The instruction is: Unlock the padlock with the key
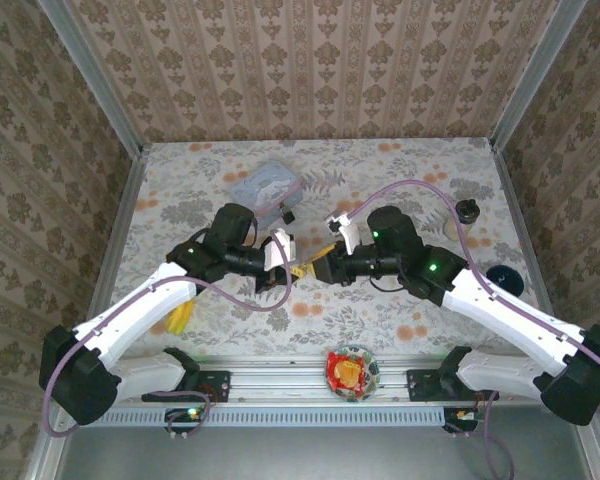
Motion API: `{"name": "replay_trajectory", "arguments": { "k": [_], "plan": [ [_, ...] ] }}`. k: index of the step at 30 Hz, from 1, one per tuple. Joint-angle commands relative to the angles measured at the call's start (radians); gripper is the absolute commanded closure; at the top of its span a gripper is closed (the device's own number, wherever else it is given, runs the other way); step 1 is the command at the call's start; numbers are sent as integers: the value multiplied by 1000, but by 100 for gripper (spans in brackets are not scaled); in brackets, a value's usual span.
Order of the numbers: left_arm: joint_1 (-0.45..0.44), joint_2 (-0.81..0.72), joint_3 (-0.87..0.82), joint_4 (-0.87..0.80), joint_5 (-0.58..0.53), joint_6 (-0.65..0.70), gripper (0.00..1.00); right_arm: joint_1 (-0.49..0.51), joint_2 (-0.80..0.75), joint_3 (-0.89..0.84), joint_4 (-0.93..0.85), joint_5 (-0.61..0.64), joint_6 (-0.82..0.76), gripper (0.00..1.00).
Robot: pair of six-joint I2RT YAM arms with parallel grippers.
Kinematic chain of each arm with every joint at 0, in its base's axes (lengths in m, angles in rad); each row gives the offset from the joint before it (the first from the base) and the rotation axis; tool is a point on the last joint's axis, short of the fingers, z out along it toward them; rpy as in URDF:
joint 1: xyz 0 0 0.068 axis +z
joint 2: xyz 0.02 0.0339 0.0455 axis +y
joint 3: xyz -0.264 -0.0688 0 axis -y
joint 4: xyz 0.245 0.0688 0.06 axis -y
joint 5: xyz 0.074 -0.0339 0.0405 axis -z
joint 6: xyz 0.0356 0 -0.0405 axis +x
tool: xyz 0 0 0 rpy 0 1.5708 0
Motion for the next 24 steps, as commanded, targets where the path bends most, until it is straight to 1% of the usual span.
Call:
{"name": "replay_trajectory", "arguments": {
  "k": [1, 13, 21, 24],
  "plan": [
    [8, -13, 27, -22, 56, 18, 100, 12, 13, 9, 17, -45, -30, 71],
    [9, -3, 38, -51, 82, 34, 100, 16, 39, 25, 9, -19, -44, 71],
    [8, 13, 49, -80, 108, 50, 100, 17, 42, 27, 13, -21, -44, 73],
    [8, 14, 51, -88, 110, 57, 100, 16, 37, 24, 12, -13, -43, 73]
  ]
}}
